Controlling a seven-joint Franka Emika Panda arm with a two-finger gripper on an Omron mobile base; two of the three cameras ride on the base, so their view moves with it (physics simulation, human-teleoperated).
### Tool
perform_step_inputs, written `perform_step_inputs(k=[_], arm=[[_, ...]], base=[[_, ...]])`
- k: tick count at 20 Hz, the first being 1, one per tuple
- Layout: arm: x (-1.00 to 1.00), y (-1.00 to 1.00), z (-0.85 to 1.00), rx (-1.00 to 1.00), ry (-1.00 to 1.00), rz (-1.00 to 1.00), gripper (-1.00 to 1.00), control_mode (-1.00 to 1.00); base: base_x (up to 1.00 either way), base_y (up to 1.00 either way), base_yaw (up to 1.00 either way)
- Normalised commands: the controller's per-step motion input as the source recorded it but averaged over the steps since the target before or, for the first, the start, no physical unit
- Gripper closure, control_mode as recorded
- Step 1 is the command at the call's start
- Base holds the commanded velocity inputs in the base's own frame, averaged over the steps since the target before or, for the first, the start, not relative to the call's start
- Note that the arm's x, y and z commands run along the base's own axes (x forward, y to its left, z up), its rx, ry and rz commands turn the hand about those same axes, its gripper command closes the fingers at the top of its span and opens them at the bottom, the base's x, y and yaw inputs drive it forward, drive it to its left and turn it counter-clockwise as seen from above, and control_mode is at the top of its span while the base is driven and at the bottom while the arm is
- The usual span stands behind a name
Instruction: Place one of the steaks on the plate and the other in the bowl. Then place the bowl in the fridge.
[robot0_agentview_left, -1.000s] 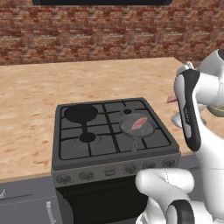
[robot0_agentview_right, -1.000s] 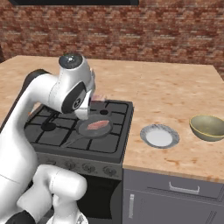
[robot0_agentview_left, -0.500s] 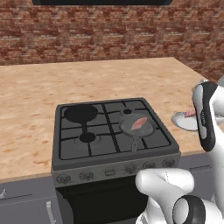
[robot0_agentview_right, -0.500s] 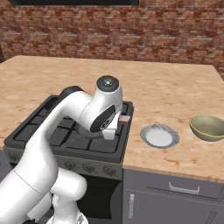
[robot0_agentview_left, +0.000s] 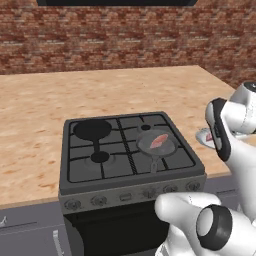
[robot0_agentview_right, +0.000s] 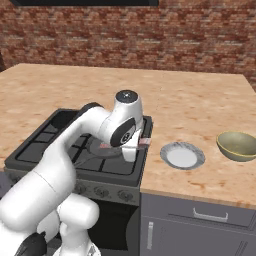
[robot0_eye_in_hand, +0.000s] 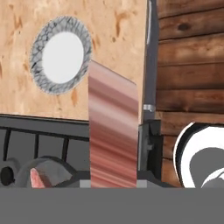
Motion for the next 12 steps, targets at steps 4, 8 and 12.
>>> perform_step_inputs(k=[4, 8, 12], arm=[[0.20, -0.77, -0.10, 0.00, 0.09, -0.05, 1.00, -1.00], [0.23, -0.62, -0.11, 0.00, 0.07, -0.06, 1.00, -1.00], [0.25, -0.43, -0.17, 0.00, 0.01, -0.06, 1.00, -1.00]], base=[[0.00, 0.00, 0.00], [0.00, 0.00, 0.00], [0.00, 0.00, 0.00]])
